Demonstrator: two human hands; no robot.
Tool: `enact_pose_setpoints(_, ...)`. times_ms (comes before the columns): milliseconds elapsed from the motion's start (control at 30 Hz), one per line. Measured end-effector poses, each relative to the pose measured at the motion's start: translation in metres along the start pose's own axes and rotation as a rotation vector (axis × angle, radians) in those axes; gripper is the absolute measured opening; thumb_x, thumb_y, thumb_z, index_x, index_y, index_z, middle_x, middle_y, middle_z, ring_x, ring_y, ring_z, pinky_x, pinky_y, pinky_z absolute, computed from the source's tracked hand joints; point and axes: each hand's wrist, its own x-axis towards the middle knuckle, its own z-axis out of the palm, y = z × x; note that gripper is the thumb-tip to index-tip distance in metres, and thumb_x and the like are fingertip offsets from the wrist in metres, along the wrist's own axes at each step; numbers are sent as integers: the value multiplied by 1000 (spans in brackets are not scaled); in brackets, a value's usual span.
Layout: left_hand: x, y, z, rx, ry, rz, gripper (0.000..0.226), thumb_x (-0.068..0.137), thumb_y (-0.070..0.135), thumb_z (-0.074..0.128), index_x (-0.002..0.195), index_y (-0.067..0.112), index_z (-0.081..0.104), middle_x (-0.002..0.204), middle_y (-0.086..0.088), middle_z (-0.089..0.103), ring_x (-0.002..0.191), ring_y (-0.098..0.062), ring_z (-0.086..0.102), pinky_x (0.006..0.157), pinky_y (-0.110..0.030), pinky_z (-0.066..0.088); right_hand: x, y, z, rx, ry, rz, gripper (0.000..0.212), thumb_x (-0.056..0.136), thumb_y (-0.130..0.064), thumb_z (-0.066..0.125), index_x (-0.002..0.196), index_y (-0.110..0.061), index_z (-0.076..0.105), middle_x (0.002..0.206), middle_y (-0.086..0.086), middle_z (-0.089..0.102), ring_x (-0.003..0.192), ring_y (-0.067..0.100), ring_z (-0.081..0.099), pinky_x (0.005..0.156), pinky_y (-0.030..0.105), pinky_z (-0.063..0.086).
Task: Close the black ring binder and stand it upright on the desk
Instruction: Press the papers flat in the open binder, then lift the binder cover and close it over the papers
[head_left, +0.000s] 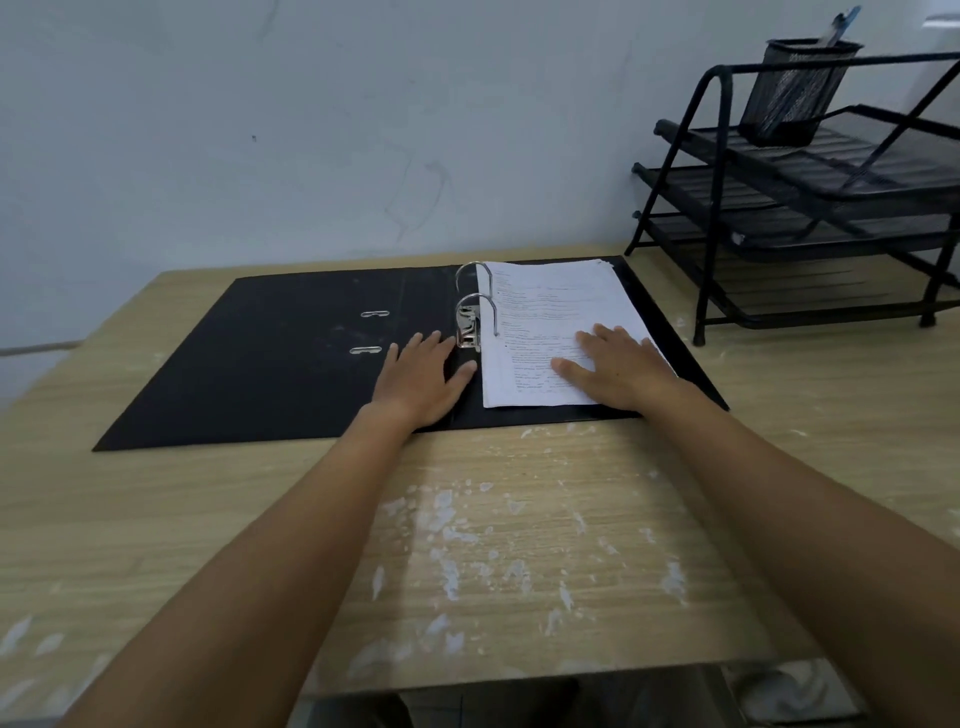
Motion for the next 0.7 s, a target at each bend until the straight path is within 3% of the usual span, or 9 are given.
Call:
enact_pose_setpoints(100,-15,-13,-7,-11,20,-29,70,95,59,31,151,19,26,161,-4,21,150,-24,13,121,-48,9,-5,-12,-12,37,-2,-7,82,90,-71,29,154,-20,20,162,4,19,149,21,16,117,46,19)
enact_pose_setpoints(467,-70,-74,-39,-2,111,-168,78,91,65,34,152,16,25,160,-5,24,149,-24,18,120,-49,11,-34,-94,-25,61,128,-272,77,90,-67,38,151,-21,28,157,3,29,141,28,32,109,43,32)
enact_pose_setpoints(567,-81,-91,-42,-4,115,-209,81,91,65,34,152,15,23,161,-6,22,149,-24,16,121,-48,10,-36,-115,-19,71,156,-367,78,89,-67,42,152,-23,26,160,-2,22,144,23,28,108,42,34)
enact_pose_setpoints(700,-97,-118,-45,-8,113,-273,83,90,68,33,152,14,21,161,-6,20,150,-24,13,121,-48,9,-32,-147,-7,50,117,-447,84,86,-71,42,154,-25,21,163,-3,15,150,17,13,114,41,25)
